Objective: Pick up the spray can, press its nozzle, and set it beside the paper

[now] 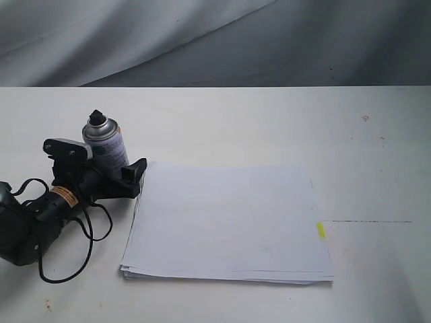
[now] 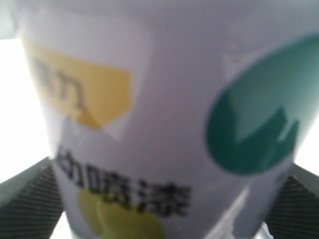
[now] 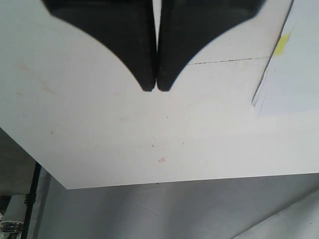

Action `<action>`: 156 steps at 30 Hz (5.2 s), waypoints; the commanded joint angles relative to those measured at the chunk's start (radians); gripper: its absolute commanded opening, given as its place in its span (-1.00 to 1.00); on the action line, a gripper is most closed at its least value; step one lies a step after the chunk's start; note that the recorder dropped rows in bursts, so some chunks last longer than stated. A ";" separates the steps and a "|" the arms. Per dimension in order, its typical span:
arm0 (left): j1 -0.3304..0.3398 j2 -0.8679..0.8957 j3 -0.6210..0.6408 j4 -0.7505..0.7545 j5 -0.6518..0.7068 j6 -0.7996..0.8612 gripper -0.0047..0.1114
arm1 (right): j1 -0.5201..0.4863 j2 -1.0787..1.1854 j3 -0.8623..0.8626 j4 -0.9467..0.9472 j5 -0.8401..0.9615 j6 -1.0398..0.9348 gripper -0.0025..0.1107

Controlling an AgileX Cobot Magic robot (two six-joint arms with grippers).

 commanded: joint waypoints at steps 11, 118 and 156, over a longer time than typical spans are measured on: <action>0.007 -0.054 -0.002 0.036 -0.017 -0.004 0.60 | 0.002 -0.006 0.003 0.003 0.001 -0.003 -0.96; -0.203 -0.610 0.185 0.028 0.570 -0.086 -0.92 | 0.002 -0.006 0.003 0.003 0.001 -0.003 -0.96; -0.203 -0.611 0.078 0.270 0.820 -0.320 -0.92 | 0.002 -0.006 0.003 0.523 -0.580 0.122 -0.96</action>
